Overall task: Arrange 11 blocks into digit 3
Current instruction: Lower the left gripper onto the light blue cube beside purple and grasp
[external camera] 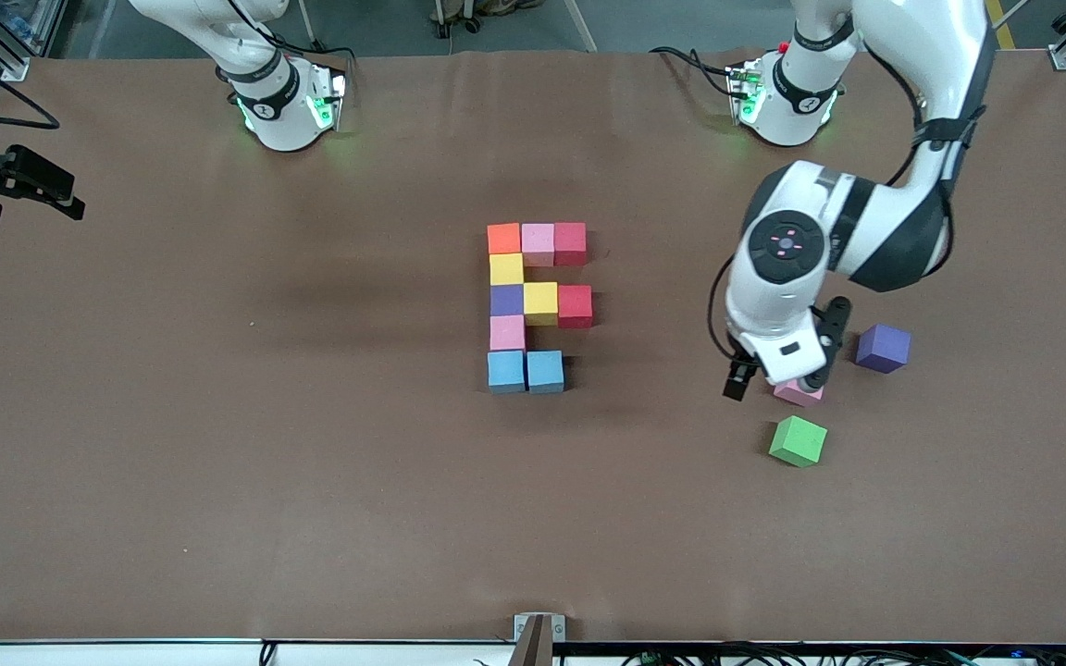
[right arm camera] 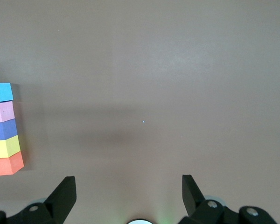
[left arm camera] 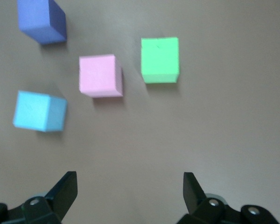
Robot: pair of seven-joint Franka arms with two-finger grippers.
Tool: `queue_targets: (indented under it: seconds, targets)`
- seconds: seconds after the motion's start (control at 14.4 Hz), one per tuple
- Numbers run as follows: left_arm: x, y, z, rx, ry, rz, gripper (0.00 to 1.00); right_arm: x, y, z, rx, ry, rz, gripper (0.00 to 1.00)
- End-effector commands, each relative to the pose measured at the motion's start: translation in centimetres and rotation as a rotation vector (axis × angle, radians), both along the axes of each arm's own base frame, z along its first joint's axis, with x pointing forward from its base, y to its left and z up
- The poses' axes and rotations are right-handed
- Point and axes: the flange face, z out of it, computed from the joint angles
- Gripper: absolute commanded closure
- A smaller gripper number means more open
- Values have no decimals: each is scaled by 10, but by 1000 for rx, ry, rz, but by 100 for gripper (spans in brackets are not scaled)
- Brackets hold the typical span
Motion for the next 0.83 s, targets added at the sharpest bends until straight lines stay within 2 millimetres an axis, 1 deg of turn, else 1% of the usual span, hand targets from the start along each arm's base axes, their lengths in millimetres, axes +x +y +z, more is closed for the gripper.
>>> queue_targets:
  seconds: [0.0, 0.14, 0.21, 0.35, 0.42, 0.49, 0.62, 0.76]
  targets:
    - [-23, 44, -8, -31, 86, -131, 0, -7, -2, 3, 4, -3, 0, 0]
    - [-30, 71, -23, -75, 119, -181, 0, -9, -2, 3, 5, 4, -3, 0]
    - [-37, 79, -32, -86, 121, -213, 0, -9, -1, 3, 4, 4, -1, 0]
    - [-52, 86, -53, -94, 112, -247, 0, -9, 0, 3, 4, 6, 2, 0]
    - [-59, 88, -59, -99, 99, -249, 0, -10, -2, 3, 5, 7, 0, 0]
    - [-69, 95, -69, -100, 102, -243, 0, -10, -3, 2, 5, 12, -3, 0]
    - [-82, 106, -76, -100, 109, -224, 0, -11, -6, 3, 4, 12, -4, 0]
    - [-88, 123, -83, -99, 123, -177, 0, -12, -4, 5, 4, 9, -1, 0]
